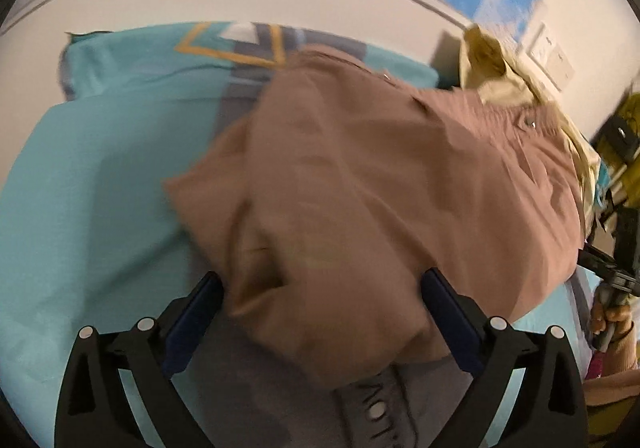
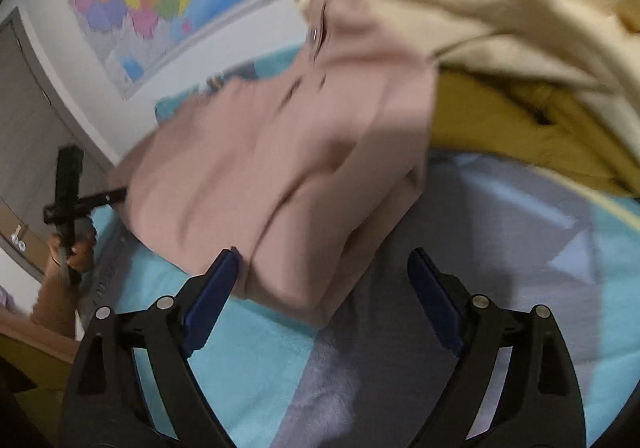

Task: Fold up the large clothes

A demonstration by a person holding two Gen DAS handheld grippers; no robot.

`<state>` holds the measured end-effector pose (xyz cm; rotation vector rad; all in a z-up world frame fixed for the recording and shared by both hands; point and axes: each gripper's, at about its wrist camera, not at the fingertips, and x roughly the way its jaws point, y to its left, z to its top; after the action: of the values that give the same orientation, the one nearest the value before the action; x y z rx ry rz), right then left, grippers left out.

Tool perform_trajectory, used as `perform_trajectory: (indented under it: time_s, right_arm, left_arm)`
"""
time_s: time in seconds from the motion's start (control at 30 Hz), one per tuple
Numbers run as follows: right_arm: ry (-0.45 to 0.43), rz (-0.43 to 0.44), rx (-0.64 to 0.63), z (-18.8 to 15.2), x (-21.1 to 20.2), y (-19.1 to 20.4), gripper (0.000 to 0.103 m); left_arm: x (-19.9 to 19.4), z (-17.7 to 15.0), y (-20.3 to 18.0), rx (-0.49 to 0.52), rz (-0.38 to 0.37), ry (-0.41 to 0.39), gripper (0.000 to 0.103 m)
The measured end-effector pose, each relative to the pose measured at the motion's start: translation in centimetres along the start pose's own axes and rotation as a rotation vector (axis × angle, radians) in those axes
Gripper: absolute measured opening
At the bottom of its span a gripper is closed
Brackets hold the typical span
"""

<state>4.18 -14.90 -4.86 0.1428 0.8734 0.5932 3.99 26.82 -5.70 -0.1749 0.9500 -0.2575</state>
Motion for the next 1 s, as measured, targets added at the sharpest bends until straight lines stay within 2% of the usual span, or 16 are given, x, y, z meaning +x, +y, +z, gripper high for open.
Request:
perform_trajectory:
  time_s: [0.03, 0.07, 0.1, 0.13, 0.2, 0.3, 0.4, 0.47, 0.5, 0.57, 0.6, 0.73, 0.77, 0.8, 0.87, 1.0]
  right_arm:
    - [0.003, 0.03, 0.003, 0.3, 0.5, 0.3, 0.069]
    - [0.004, 0.059, 0.009, 0.4, 0.6, 0.5, 0.049]
    - [0.022, 0.129, 0.018, 0.9, 0.7, 0.7, 0.023]
    - [0.029, 0.15, 0.02, 1.1, 0.4, 1.0, 0.018]
    - [0.022, 0.165, -0.005, 1.9, -1.4, 2.0, 0.012]
    - [-0.057, 0.235, -0.023, 3.0, -7.1, 3.0, 0.006]
    - [-0.101, 0.228, -0.051, 2.7, -12.1, 3.1, 0.004]
    - [-0.074, 0.191, -0.034, 1.8, -12.7, 2.3, 0.004]
    - [-0.035, 0.177, -0.004, 1.2, -11.8, 1.6, 0.004]
    - [0.085, 0.114, 0.038, -0.3, -8.6, 0.2, 0.004]
    - [0.116, 0.086, 0.056, -0.7, -7.4, -0.3, 0.004]
    - [0.099, 0.086, 0.155, -1.2, -6.6, -2.2, 0.008]
    - [0.077, 0.066, 0.154, -1.0, -7.3, -2.1, 0.016]
    - [0.056, 0.046, 0.146, -1.0, -8.0, -2.0, 0.032]
    - [0.002, -0.023, 0.119, -0.4, -9.3, -1.8, 0.055]
    - [-0.095, -0.04, 0.055, 1.8, -9.8, -0.1, 0.063]
  left_arm:
    - [0.3, 0.0, -0.5, 0.004, 0.009, -0.023, 0.096]
    - [0.4, 0.0, -0.9, 0.009, 0.023, -0.029, 0.092]
    - [0.4, 0.0, -1.4, 0.012, 0.044, -0.042, 0.069]
    - [0.0, 0.1, -1.6, -0.011, 0.019, -0.048, 0.047]
    - [-0.8, 0.2, -1.9, -0.04, -0.01, -0.042, 0.031]
    - [-3.7, -0.3, -1.7, -0.099, -0.086, -0.025, 0.025]
    - [-6.9, -1.6, -1.4, -0.117, -0.124, -0.023, 0.024]
    - [-7.9, -3.4, -0.8, -0.135, -0.215, 0.015, 0.028]
    - [-7.8, -4.1, -0.8, -0.124, -0.209, 0.031, 0.035]
    - [-6.4, -5.2, -1.5, -0.076, -0.064, 0.078, 0.041]
    - [-5.7, -5.5, -1.6, -0.063, -0.031, 0.093, 0.042]
    - [-5.8, -4.8, -0.3, -0.112, 0.011, 0.054, 0.066]
    - [-6.5, -4.5, -0.1, -0.117, 0.013, 0.033, 0.067]
    - [-7.3, -4.2, 0.0, -0.115, 0.012, 0.008, 0.069]
    - [-8.4, -3.6, -0.4, -0.085, 0.032, -0.031, 0.08]
    - [-8.0, -2.5, -2.8, 0.013, 0.066, -0.045, 0.084]
